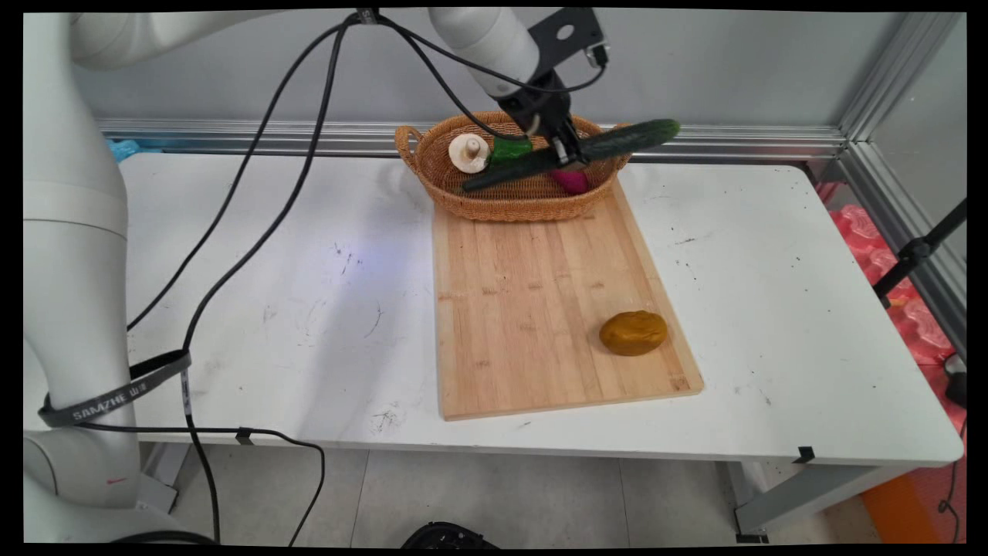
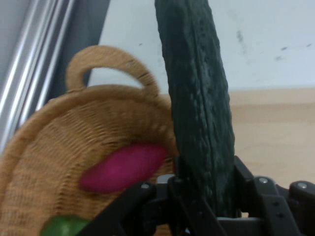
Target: Place the picked object in the vegetable basket
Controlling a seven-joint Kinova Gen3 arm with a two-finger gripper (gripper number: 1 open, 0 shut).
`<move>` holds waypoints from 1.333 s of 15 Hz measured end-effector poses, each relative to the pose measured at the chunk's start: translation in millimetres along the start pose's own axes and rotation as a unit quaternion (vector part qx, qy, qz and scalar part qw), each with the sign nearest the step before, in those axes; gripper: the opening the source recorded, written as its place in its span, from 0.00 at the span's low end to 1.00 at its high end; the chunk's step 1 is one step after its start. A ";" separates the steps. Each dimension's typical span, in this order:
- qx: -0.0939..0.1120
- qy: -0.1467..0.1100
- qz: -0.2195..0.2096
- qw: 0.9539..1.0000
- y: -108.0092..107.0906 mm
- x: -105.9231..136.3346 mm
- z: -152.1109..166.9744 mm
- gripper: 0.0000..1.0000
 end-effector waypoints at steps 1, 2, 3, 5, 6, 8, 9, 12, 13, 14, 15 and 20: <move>0.000 -0.001 0.005 1.000 -5.4 -2.7 1.3 0.00; 0.000 -0.003 0.011 1.000 -12.6 -6.7 4.0 0.00; -0.002 -0.005 0.017 1.000 -20.8 -11.4 7.7 0.00; -0.005 -0.007 0.027 1.000 -35.8 -20.0 16.1 0.00; -0.005 -0.008 0.030 0.999 -41.9 -23.9 19.5 0.00; -0.008 -0.010 0.036 0.999 -54.0 -31.4 26.9 0.00; -0.010 -0.011 0.039 0.999 -59.9 -35.7 30.5 0.00; -0.020 -0.010 0.042 0.999 -69.9 -43.6 39.2 0.00; -0.023 -0.009 0.042 0.999 -72.5 -46.0 42.2 0.00; -0.026 -0.008 0.042 0.999 -74.0 -47.5 44.0 0.00; -0.030 -0.007 0.042 0.999 -76.2 -49.9 47.1 0.00; -0.046 -0.003 0.039 0.998 -84.6 -59.3 56.8 1.00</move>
